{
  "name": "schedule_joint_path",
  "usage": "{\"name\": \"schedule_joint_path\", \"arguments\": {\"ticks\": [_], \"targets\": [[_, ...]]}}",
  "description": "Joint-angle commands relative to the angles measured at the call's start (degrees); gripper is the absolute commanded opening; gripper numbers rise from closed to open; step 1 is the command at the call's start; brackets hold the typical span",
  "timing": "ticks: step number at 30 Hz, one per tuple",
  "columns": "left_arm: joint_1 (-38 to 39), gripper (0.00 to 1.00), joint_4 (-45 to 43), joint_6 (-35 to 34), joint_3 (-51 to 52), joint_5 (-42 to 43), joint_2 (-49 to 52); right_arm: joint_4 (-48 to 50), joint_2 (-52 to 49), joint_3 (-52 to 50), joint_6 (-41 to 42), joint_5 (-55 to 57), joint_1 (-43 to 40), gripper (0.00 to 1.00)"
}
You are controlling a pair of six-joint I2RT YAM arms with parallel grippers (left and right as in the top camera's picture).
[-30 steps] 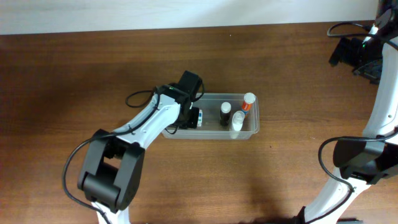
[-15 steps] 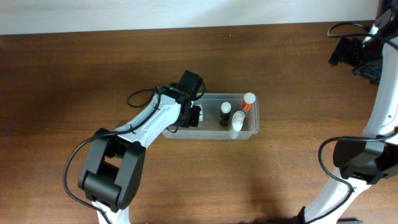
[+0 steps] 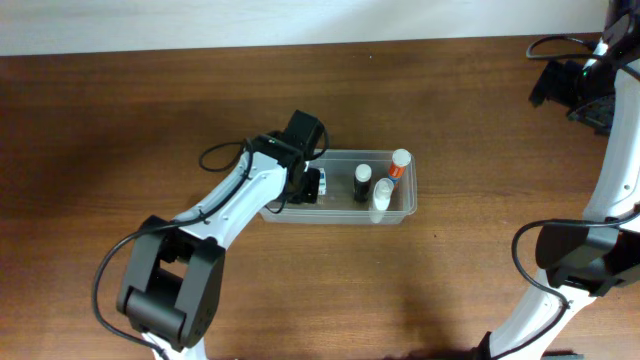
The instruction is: Pack container
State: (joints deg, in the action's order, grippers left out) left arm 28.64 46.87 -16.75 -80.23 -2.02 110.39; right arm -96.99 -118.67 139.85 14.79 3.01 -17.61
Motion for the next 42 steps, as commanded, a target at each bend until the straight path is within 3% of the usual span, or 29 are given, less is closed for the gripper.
{"name": "schedule_joint_path", "arguments": {"ticks": [1, 10, 42], "targets": [[0.07, 0.01, -0.9, -0.59, -1.05, -0.87, -1.57, -0.31, 1.73, 0.55, 0.04, 0.68, -0.04, 0.98], [0.07, 0.01, -3.93, -3.39, -1.05, -5.88, -1.55, -0.31, 1.73, 0.55, 0.04, 0.68, -0.04, 0.98], [0.07, 0.01, -6.38, -3.39, -0.94, -5.92, 5.33, -0.31, 1.73, 0.55, 0.04, 0.68, -0.04, 0.98]]}}
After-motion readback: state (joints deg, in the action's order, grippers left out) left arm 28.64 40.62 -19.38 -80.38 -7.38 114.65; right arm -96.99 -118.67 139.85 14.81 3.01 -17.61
